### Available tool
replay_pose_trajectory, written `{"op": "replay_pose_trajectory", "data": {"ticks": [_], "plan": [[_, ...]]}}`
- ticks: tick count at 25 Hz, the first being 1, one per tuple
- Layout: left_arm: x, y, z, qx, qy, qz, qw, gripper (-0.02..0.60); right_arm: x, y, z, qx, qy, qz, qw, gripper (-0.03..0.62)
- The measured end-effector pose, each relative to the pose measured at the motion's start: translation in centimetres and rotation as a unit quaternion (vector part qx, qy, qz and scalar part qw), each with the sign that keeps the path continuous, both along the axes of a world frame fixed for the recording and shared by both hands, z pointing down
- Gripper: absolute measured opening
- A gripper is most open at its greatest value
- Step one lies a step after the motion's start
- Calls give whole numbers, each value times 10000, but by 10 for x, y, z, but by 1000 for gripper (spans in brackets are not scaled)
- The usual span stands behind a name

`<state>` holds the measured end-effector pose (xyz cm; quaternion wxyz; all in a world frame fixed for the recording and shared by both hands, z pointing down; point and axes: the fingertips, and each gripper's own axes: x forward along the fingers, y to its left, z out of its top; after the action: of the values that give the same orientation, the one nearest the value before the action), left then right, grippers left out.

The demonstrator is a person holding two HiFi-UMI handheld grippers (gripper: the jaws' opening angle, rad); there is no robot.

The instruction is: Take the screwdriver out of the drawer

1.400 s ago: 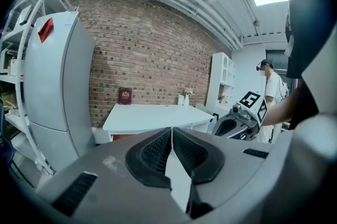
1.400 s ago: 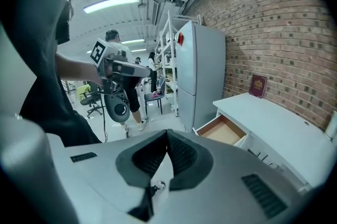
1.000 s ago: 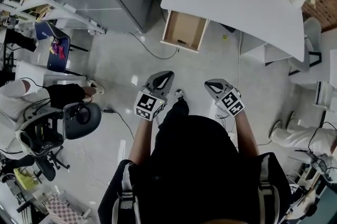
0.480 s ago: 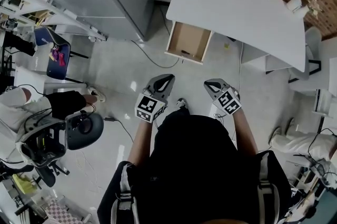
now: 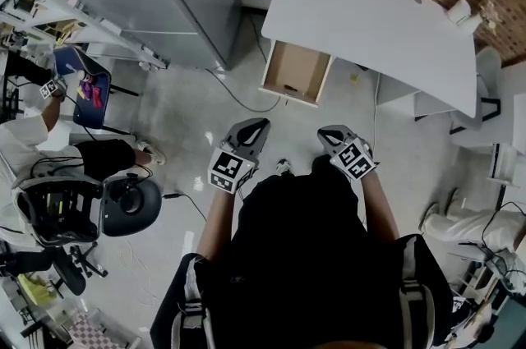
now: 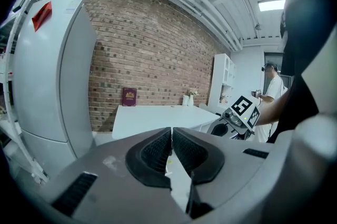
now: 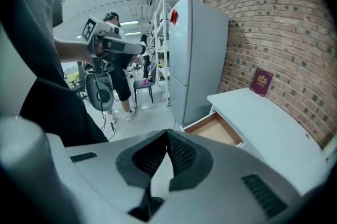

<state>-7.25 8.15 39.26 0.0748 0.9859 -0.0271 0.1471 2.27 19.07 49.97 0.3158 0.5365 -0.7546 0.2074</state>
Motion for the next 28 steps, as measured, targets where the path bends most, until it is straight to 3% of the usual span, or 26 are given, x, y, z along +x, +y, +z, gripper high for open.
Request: {"op": "replay_pose_trajectory", "data": {"ticks": [15,23,28], "plan": [[0,-33,11,-162,-277,-1097,9934,21,28,-67,28,-321,-289,-1146,9925,57],[16,-51,17,-449,-308,-1817,9818,21,44,-97,63,-966,-219,-2035,9741,57],[39,-72,24,-539,-323,-1955,9787,21,56,-128,86,-1127,-350,-2245,9673,57]]}}
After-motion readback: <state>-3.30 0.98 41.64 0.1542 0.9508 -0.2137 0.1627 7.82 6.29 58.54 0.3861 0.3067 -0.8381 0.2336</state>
